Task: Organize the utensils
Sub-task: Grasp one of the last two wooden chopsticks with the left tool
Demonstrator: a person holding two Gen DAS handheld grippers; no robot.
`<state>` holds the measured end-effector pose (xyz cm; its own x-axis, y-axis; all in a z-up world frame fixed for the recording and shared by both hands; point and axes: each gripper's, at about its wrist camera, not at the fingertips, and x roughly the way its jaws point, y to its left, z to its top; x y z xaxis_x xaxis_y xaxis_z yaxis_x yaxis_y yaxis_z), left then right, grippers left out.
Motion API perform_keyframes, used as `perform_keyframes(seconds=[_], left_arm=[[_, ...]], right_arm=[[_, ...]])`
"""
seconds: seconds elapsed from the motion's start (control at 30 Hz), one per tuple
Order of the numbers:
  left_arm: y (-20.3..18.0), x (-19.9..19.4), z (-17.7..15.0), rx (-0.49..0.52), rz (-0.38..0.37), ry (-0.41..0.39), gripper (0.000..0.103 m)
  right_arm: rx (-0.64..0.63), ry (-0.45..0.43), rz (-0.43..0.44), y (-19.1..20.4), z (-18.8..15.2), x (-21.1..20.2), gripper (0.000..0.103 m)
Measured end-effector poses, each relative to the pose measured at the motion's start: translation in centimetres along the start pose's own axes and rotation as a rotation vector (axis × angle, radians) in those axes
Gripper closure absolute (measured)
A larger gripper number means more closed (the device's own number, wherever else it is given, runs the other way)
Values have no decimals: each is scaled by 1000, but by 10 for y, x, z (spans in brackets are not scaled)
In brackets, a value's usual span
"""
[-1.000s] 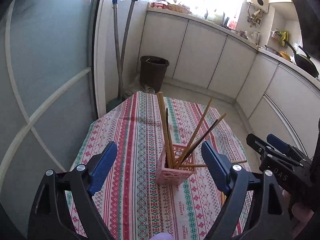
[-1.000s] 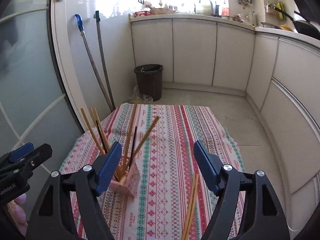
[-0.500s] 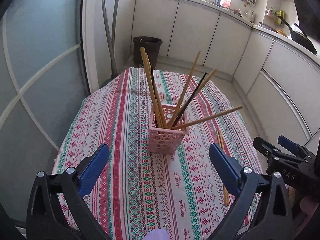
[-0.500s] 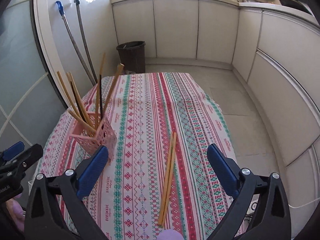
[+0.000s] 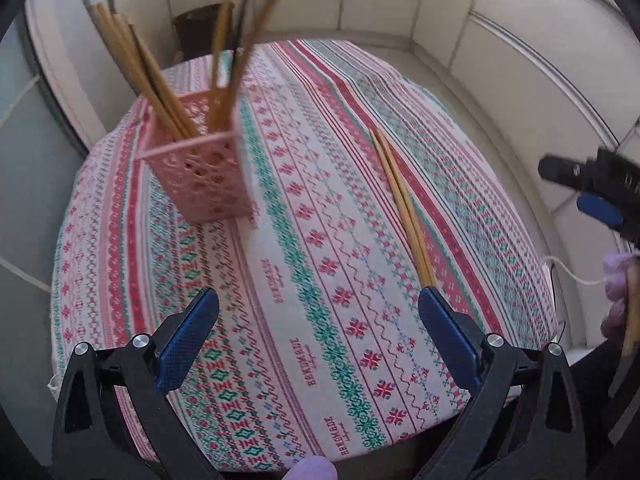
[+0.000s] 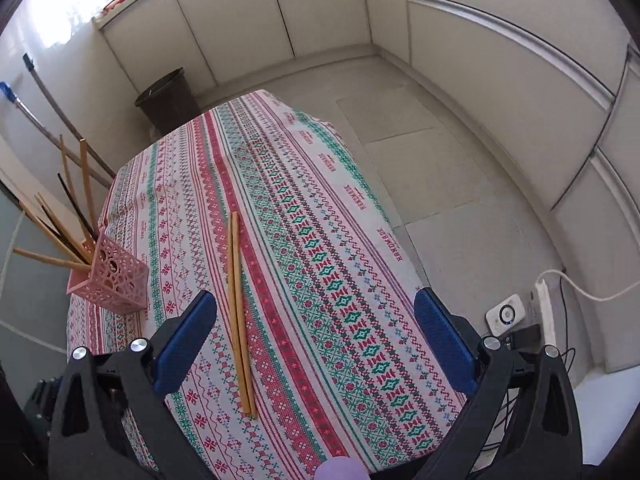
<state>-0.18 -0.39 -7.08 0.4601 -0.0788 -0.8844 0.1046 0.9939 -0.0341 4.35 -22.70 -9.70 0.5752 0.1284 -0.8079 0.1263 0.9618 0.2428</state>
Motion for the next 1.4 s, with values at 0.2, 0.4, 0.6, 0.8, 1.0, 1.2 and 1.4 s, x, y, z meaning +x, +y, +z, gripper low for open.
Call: perform_keyframes(seconds=[0.2, 0.4, 0.6, 0.8, 1.0, 1.2, 1.4], left_arm=[[-35, 27, 0, 111, -46, 59, 11], [-40, 49, 15, 66, -74, 84, 18], [-52, 76, 16, 91, -49, 160, 29], [-50, 89, 18, 88, -19, 169, 28], [-44, 94, 25, 69, -3, 184, 36], [-52, 123, 63, 85, 18, 160, 38], [-51, 152, 114, 50, 22, 111, 39]], right_arm=[[56, 53, 27, -10, 1, 13, 7], [120, 58, 45, -24, 5, 12, 7], [175, 93, 78, -36, 7, 21, 7], [236, 123, 123, -44, 7, 27, 7], [246, 124, 122, -45, 7, 27, 7], [251, 139, 127, -45, 6, 31, 7], [295, 153, 126, -57, 7, 37, 7]])
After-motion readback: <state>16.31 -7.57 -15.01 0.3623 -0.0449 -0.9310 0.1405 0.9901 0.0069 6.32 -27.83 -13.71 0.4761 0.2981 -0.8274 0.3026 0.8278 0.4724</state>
